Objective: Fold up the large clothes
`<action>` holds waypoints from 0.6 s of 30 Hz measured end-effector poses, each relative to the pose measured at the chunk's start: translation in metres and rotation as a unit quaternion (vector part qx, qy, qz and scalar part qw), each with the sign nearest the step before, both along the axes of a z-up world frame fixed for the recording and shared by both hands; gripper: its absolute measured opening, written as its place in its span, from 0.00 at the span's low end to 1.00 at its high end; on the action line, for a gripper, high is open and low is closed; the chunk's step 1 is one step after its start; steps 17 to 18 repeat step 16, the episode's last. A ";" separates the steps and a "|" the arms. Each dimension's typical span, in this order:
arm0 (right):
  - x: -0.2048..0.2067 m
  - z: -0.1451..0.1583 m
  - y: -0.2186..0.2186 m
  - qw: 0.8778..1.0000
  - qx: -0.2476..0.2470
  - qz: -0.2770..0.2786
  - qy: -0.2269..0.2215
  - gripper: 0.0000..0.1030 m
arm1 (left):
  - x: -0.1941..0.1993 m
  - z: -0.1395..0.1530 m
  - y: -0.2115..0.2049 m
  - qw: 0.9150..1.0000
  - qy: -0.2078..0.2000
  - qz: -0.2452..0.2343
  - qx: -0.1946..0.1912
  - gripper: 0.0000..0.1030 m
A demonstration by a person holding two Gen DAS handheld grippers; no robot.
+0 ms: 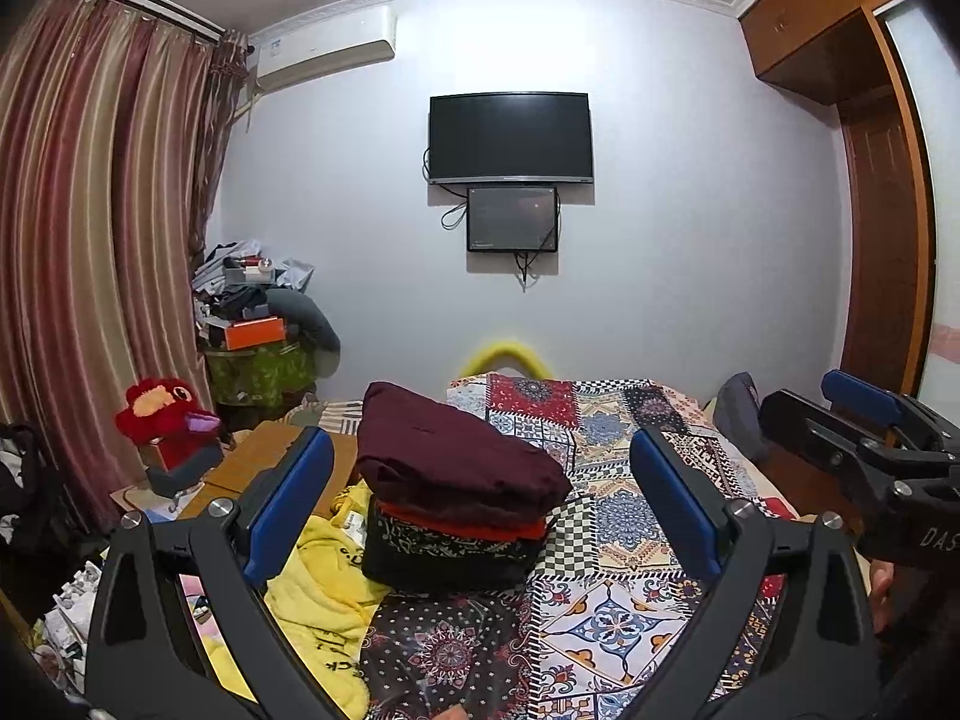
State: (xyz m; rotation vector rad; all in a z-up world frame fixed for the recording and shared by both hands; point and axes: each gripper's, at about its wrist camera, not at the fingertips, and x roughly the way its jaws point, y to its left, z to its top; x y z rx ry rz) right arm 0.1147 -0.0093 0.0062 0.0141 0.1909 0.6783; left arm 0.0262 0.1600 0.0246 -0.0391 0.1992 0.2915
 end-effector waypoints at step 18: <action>0.001 0.000 0.000 1.000 -0.002 -0.005 0.002 1.00 | -0.004 0.001 -0.006 1.000 -0.003 -0.001 0.001 0.97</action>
